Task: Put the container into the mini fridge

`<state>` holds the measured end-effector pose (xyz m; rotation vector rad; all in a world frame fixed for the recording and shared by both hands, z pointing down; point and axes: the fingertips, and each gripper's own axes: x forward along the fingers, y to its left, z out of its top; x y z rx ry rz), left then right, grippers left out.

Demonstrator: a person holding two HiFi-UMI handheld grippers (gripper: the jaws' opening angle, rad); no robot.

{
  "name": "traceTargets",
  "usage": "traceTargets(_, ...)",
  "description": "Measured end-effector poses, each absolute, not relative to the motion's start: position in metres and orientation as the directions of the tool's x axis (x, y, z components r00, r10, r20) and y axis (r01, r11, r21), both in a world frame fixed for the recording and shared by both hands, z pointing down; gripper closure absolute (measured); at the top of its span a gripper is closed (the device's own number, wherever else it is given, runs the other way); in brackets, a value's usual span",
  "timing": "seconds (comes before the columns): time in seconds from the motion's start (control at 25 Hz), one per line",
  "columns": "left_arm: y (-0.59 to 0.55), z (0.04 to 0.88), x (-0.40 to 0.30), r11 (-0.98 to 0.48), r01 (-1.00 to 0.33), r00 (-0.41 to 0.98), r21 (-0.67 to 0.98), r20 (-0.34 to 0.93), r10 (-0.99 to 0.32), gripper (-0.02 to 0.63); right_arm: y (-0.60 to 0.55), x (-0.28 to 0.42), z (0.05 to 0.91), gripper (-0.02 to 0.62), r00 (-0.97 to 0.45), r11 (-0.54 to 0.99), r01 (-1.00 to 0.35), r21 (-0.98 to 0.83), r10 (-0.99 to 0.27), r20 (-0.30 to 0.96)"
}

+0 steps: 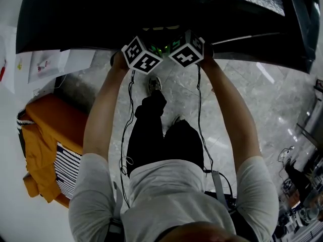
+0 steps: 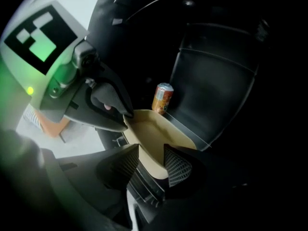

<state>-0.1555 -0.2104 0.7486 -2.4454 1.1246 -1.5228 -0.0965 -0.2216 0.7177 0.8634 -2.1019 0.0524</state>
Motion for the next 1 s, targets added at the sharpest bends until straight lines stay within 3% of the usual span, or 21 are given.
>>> traceTargets(0.6, -0.215, 0.746, -0.151, -0.697, -0.681, 0.359, -0.224, 0.728, -0.584, 0.488, -0.23, -0.096, 0.72, 0.371, -0.455, 0.734, -0.651, 0.194, -0.582, 0.675)
traceTargets(1.0, -0.215, 0.744, -0.149, -0.669, -0.729, 0.405, -0.147, 0.695, -0.594, 0.477, -0.227, -0.088, 0.717, 0.336, -0.541, 0.674, -0.738, 0.011, -0.602, 0.587)
